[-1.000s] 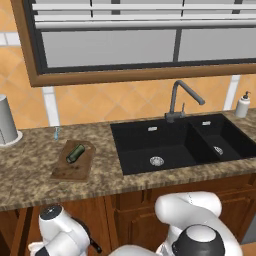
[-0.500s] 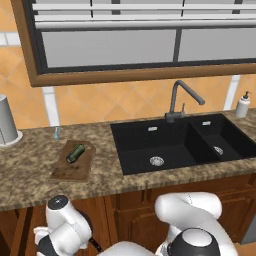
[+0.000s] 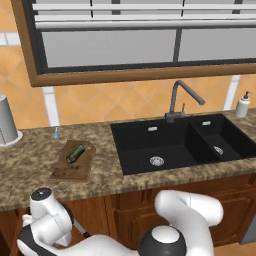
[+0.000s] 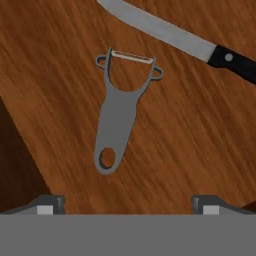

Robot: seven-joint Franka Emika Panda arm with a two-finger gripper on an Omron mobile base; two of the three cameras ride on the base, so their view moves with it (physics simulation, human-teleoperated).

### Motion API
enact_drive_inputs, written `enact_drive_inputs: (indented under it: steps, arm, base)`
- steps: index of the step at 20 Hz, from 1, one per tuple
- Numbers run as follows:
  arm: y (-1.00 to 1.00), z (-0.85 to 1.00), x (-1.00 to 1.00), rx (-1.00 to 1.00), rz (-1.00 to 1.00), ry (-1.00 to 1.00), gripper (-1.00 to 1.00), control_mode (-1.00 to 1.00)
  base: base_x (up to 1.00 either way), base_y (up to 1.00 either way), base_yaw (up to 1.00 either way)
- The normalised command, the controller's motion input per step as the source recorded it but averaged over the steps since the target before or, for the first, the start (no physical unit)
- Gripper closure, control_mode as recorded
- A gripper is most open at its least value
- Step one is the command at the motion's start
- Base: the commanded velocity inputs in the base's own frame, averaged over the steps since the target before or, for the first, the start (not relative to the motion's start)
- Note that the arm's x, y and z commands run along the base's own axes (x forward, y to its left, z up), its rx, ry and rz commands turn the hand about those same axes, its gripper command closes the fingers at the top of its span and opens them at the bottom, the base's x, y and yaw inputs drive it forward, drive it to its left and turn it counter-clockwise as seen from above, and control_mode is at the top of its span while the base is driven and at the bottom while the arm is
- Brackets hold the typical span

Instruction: Place the appropriate cutting tool for cutting the cucumber skin on the cutting board.

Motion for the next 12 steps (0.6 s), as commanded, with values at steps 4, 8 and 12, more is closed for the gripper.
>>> enact_drive_inputs:
  steps: [4, 8, 12]
  arm:
    - [0.08, 0.0, 0.32, -0.16, -0.1, 0.03, -1.0, -1.0]
    - [-0.04, -0.23, 0.14, -0.08, -0.01, 0.13, -1.0, -1.0]
    - [0.0, -0.28, 0.19, -0.01, 0.04, 0.11, -1.0, -1.0]
  base:
    - [0.0, 0.0, 0.0]
    - [0.0, 0.0, 0.0]
    - [0.0, 0.0, 0.0]
